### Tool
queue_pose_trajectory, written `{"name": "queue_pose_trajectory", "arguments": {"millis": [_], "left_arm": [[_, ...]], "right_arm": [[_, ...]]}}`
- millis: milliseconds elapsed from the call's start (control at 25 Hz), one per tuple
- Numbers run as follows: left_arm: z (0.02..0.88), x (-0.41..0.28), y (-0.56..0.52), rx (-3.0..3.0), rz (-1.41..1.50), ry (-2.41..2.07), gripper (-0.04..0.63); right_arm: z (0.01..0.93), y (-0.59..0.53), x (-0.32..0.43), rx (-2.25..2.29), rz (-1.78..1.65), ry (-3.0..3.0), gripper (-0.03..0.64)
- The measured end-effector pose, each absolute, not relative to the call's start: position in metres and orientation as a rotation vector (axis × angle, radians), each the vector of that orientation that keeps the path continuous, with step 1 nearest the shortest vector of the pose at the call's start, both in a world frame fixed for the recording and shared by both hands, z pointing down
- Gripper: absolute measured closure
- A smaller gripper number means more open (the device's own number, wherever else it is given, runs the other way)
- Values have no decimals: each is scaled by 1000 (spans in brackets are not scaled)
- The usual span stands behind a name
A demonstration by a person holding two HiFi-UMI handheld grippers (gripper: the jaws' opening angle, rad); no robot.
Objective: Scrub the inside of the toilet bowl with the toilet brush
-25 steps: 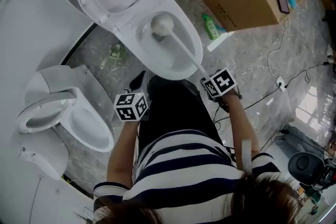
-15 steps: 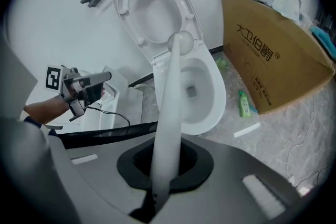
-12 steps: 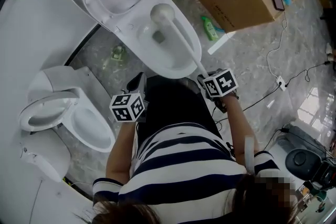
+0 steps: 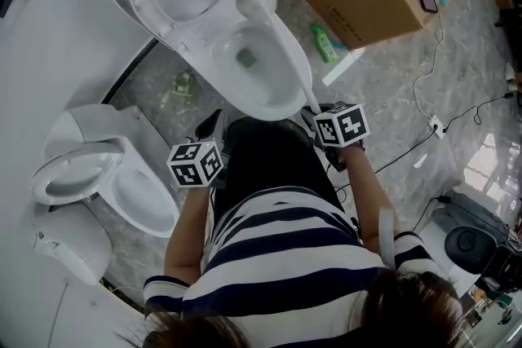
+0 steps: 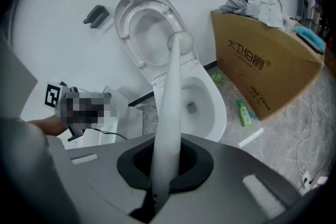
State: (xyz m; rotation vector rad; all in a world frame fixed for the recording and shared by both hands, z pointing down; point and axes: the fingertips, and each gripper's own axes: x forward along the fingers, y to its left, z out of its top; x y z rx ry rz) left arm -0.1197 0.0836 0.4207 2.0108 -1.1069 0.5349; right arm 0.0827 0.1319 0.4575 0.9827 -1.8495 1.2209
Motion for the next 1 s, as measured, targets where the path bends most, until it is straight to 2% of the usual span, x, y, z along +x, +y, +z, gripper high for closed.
{"name": "queue_pose_trajectory", "arguments": {"millis": [1000], "left_arm": [[425, -114, 97, 2005, 562, -1067, 595]], "right_arm": [[456, 138, 81, 1081, 1241, -1850, 618]]}}
